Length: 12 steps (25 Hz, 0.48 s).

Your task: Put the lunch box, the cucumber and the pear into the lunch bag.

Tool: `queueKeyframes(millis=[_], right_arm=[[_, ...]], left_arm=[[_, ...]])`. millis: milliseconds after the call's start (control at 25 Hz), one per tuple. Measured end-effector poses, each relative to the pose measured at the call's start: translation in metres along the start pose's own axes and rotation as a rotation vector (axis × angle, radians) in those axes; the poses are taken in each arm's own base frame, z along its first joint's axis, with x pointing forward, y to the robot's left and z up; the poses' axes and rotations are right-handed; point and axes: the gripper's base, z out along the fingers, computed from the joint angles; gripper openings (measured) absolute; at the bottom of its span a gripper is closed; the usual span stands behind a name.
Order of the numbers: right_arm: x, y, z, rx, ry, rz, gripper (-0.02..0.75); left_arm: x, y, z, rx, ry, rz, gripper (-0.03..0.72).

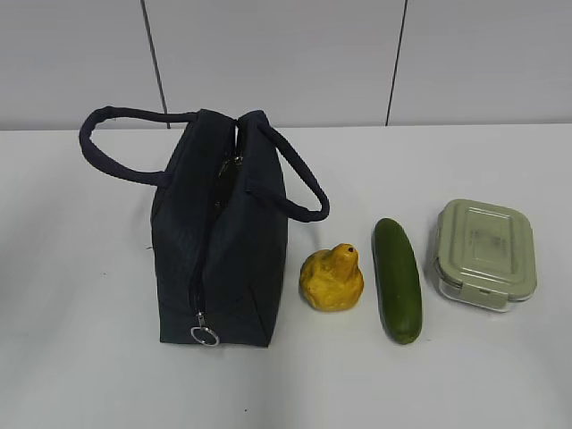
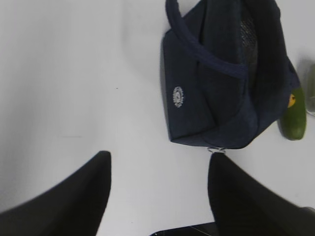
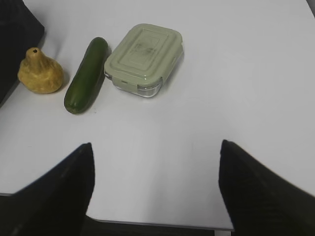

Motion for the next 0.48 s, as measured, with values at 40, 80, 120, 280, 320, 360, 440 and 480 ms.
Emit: queueKeyframes(millis=[40, 80, 120, 280, 320, 360, 440, 480], right_arm=[[0.000, 0.000, 0.000, 0.000, 0.000, 0.000, 0.583], [0.000, 0.000, 0.000, 0.000, 0.000, 0.000, 0.583], [0.000, 0.000, 0.000, 0.000, 0.000, 0.000, 0.583], [0.000, 0.000, 0.000, 0.000, 0.000, 0.000, 0.583], [0.000, 0.000, 0.000, 0.000, 0.000, 0.000, 0.583], [0.000, 0.000, 0.000, 0.000, 0.000, 0.000, 0.583], [0.000, 0.000, 0.000, 0.000, 0.000, 0.000, 0.583], [0.000, 0.000, 0.000, 0.000, 0.000, 0.000, 0.583]], left_arm=[[-0.007, -0.002, 0.007, 0.024, 0.023, 0.002, 0.434], [-0.015, -0.004, 0.012, 0.042, 0.040, -0.005, 0.434], [-0.023, -0.006, 0.017, 0.062, 0.053, -0.012, 0.434], [-0.053, -0.014, 0.036, 0.119, 0.085, 0.008, 0.434], [-0.059, -0.017, 0.040, 0.131, 0.093, 0.019, 0.434], [-0.066, -0.020, 0.046, 0.140, 0.103, 0.029, 0.434], [-0.078, -0.028, 0.056, 0.158, 0.124, 0.051, 0.434], [-0.083, -0.032, 0.064, 0.167, 0.144, 0.062, 0.434]])
